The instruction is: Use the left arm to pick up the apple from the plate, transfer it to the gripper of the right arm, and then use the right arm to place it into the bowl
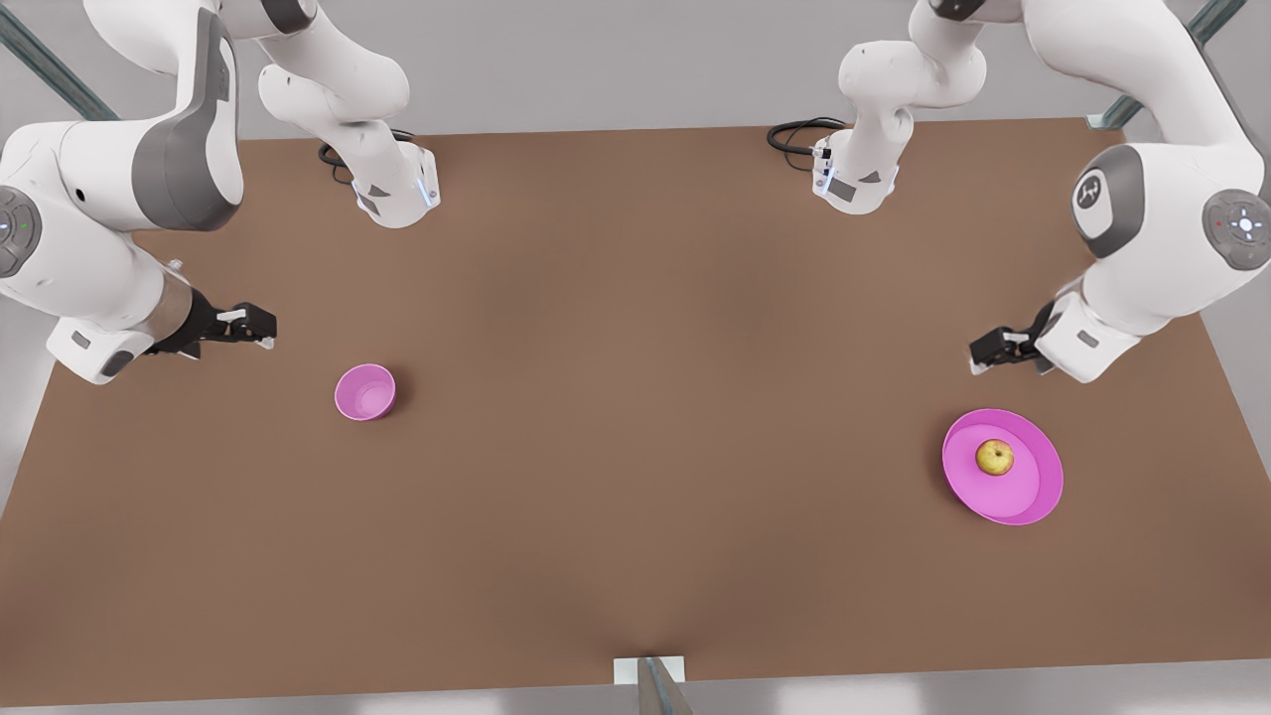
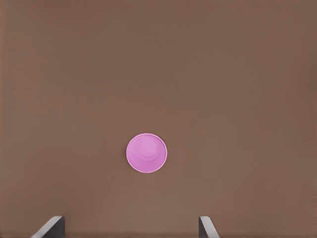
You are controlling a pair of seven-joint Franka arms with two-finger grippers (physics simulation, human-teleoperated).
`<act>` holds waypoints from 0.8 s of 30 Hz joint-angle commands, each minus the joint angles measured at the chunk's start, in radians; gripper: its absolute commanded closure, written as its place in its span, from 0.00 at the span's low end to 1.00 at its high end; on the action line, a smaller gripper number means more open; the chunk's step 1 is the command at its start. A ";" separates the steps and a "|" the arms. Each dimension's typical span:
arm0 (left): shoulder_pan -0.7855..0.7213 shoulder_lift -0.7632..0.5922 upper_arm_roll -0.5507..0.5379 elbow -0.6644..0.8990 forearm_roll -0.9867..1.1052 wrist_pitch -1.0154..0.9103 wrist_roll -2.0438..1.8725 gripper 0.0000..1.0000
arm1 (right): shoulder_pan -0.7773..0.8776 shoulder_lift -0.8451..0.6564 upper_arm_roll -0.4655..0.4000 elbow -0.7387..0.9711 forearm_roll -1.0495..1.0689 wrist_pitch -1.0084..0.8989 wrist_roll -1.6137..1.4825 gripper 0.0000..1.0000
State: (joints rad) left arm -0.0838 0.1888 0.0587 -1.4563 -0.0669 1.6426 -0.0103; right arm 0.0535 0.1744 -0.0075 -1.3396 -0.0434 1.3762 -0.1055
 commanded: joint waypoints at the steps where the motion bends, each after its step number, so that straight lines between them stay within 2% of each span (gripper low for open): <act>1: 0.001 0.003 0.000 0.001 0.006 0.042 0.039 0.00 | 0.002 -0.001 0.000 0.000 0.000 0.000 -0.046 0.00; 4: 0.072 0.116 0.003 -0.030 0.002 0.223 0.066 0.00 | 0.003 -0.001 0.000 0.000 0.000 -0.003 -0.045 0.00; 6: 0.108 0.193 0.004 -0.104 -0.017 0.411 0.066 0.00 | -0.001 -0.001 0.000 -0.001 0.002 -0.003 -0.045 0.00; 8: 0.136 0.244 0.009 -0.107 -0.083 0.437 0.066 0.00 | -0.004 0.002 -0.002 -0.003 0.036 0.000 -0.042 0.00; 9: 0.165 0.282 0.007 -0.105 -0.094 0.450 0.067 0.00 | -0.011 0.011 -0.006 -0.003 0.122 0.003 -0.037 0.00; 13: 0.217 0.390 0.009 -0.110 -0.094 0.543 0.185 0.00 | -0.023 0.016 -0.008 -0.003 0.158 0.003 -0.043 0.00; 24: 0.242 0.440 0.009 -0.220 -0.017 0.606 0.274 0.00 | -0.024 0.016 -0.009 -0.003 0.158 0.000 -0.046 0.00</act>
State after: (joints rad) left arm 0.1585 0.6300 0.0675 -1.6691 -0.1036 2.2087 0.1417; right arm 0.0291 0.1913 -0.0162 -1.3427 0.1125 1.3770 -0.1383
